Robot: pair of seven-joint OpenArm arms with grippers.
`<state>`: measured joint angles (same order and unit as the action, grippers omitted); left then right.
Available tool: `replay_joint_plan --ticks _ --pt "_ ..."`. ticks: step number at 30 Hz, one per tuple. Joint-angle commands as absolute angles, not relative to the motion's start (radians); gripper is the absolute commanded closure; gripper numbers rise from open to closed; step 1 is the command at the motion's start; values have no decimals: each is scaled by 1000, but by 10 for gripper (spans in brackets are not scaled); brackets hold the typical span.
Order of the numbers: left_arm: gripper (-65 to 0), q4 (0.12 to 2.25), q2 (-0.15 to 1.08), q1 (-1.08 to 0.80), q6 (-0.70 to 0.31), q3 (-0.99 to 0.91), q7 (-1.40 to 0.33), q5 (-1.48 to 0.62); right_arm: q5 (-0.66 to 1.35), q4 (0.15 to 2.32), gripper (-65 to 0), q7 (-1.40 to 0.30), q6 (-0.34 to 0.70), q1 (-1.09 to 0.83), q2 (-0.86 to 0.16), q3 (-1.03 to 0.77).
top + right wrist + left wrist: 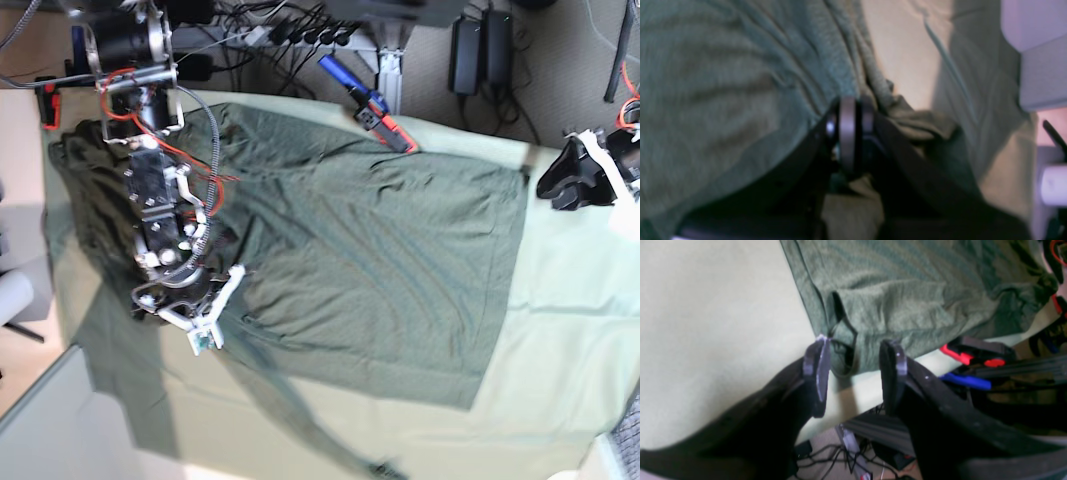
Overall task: Fold the T-shirt properly
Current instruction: 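Reach the right gripper to the sleeve and grasp it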
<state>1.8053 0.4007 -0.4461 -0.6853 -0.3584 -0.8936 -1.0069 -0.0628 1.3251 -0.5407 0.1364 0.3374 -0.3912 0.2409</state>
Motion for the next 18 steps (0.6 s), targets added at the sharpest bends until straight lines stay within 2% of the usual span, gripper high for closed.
replay_joint_plan --ticks 1,7,13,18 --pt "-280 1821 416 -443 -698 -364 -879 -1028 -64 1367 0 -533 129 336 -414 232" --pt "-280 1821 416 -443 -698 -364 -879 -1028 -65 1477 0 -534 126 205 -472 189" --pt "-280 1821 416 -432 -698 -364 -857 -1028 -67 1541 0 -532 126 109 -487 81" --pt "-280 1821 416 -387 -698 -364 -857 -1028 30 1550 0 -553 127 88 -487 45"
